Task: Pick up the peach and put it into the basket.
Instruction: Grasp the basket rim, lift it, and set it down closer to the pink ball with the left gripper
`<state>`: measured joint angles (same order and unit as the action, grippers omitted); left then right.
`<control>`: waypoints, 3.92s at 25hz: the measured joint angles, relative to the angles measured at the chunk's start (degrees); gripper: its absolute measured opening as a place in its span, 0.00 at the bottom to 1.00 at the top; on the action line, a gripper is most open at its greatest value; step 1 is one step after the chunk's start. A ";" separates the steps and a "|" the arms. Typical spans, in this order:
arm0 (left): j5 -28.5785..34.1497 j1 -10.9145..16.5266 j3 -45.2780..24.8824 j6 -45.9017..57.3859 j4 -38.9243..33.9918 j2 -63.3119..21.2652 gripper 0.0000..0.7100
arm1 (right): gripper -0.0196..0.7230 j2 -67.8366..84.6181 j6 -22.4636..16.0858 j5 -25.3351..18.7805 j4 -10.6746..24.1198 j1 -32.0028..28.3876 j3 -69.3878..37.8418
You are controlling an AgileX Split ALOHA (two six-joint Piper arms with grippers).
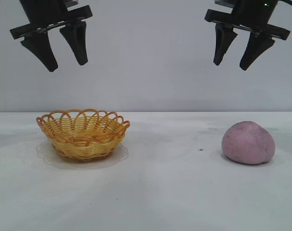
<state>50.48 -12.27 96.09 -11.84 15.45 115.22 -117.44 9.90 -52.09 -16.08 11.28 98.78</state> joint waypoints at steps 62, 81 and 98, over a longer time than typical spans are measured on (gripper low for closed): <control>20.85 -3.44 19.40 -13.88 -6.85 20.45 0.10 | 0.57 0.00 0.00 -0.99 1.60 0.00 0.00; 11.72 -4.21 -8.56 7.12 11.76 0.00 0.00 | 0.57 0.00 0.00 -0.99 2.66 0.00 0.00; -16.51 -11.19 -26.71 7.43 22.23 -2.11 0.00 | 0.57 -0.12 0.00 -0.99 2.75 0.00 0.00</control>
<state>33.97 -23.46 69.38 -4.41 37.67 113.11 -117.57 9.90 -53.09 -13.34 11.28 98.78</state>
